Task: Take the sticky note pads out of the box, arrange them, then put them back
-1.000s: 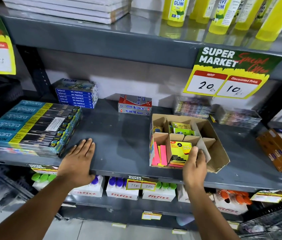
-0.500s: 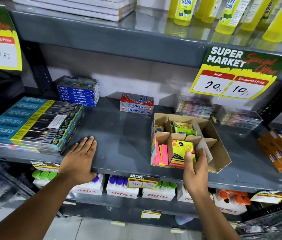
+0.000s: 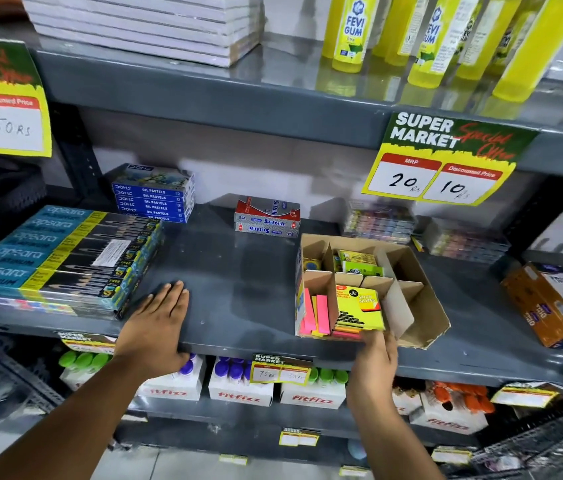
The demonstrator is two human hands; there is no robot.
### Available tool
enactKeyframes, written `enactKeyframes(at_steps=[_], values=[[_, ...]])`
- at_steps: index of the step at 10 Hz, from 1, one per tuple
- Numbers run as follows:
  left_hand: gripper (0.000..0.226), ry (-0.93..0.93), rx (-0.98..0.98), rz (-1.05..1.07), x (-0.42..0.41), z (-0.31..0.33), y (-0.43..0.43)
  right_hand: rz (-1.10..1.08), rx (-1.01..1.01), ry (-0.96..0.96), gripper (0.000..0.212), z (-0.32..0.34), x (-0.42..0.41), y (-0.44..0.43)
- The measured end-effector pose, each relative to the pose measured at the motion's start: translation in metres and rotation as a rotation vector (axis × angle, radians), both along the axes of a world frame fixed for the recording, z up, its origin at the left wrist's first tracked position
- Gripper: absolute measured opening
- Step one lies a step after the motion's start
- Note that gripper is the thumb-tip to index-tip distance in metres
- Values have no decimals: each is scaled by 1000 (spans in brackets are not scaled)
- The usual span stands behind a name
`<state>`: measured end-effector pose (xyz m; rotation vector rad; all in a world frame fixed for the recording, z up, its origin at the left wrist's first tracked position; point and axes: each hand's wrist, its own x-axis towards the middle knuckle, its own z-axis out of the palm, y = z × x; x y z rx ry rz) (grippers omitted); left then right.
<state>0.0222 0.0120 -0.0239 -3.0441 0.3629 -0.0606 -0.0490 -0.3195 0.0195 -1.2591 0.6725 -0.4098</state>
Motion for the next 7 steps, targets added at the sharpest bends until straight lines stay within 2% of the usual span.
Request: enactKeyframes(at_steps=[3, 4, 6, 7], values=[[117, 17, 6, 0, -1, 5, -2, 106, -158, 12, 59, -11, -16, -9], [117, 42, -5, 1, -4, 10, -5, 170, -546, 2, 63, -7, -31, -16], [128, 138, -38, 9, -15, 28, -8, 332, -1554, -146, 70, -2, -53, -12], [126, 78, -80, -19, -22, 29, -14, 326, -1678, -202, 70, 11, -54, -19]])
